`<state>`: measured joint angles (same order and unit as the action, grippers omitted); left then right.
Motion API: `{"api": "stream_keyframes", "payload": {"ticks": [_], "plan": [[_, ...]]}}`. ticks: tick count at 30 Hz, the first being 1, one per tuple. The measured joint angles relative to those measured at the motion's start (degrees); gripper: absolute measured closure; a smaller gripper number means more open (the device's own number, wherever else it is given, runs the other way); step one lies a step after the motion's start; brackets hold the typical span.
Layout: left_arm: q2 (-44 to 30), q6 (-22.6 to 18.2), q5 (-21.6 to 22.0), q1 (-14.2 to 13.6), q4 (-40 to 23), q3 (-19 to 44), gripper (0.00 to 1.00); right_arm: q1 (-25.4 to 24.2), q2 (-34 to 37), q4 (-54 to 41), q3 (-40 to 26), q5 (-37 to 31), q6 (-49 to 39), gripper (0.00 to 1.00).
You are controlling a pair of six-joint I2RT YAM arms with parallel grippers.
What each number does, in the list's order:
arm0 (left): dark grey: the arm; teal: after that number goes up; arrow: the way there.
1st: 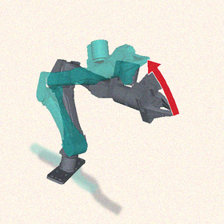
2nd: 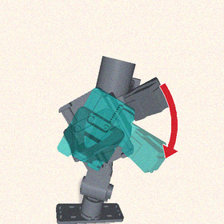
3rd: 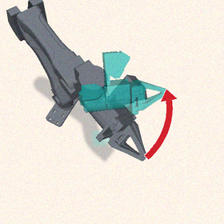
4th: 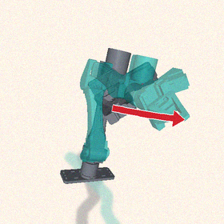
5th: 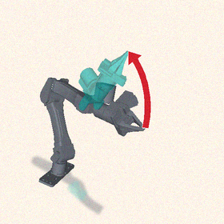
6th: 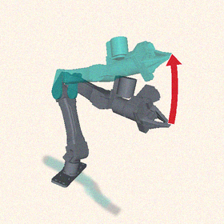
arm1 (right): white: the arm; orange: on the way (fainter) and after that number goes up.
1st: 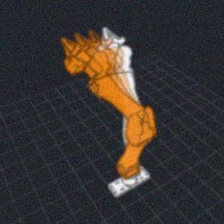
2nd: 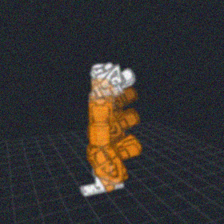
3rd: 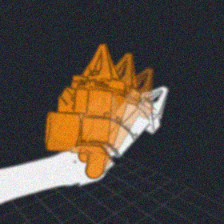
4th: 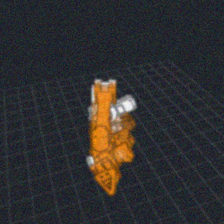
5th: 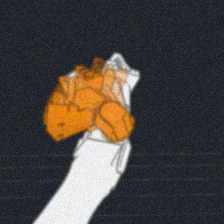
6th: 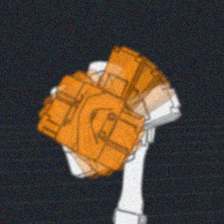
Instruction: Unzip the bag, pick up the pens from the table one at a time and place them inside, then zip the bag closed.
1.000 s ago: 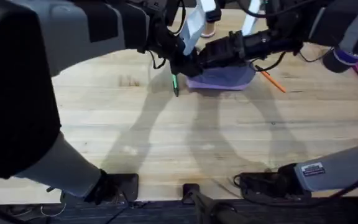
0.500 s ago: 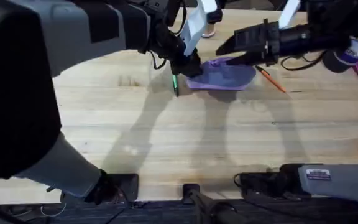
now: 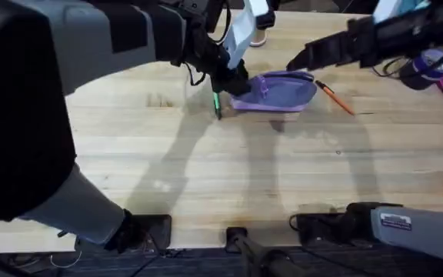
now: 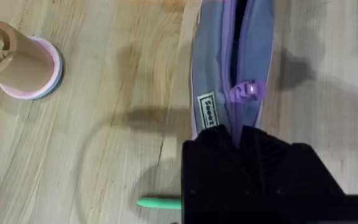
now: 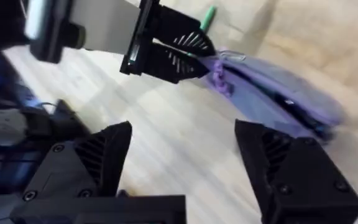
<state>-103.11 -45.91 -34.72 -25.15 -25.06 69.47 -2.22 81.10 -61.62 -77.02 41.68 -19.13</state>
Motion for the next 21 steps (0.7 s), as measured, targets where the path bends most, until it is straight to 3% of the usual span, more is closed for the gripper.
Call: {"api": "stream_keyframes", "payload": {"ticks": [10,17,18,21], "plan": [[0.0,0.0,0.0,0.0,0.0,0.0,0.957,4.0,-0.3,-3.3,-8.1,-11.2,-5.5,0.006],[0.0,0.0,0.0,0.0,0.0,0.0,0.858,4.5,-0.3,-3.2,-10.4,-15.2,-6.9,0.006],[0.0,-0.2,0.0,0.0,0.1,0.0,0.795,4.5,-0.3,-3.2,-10.4,-15.4,-6.9,0.006],[0.0,-0.2,0.0,0.0,0.3,0.0,0.369,4.5,-0.2,-3.2,-10.4,-15.8,-7.1,0.006]]}}
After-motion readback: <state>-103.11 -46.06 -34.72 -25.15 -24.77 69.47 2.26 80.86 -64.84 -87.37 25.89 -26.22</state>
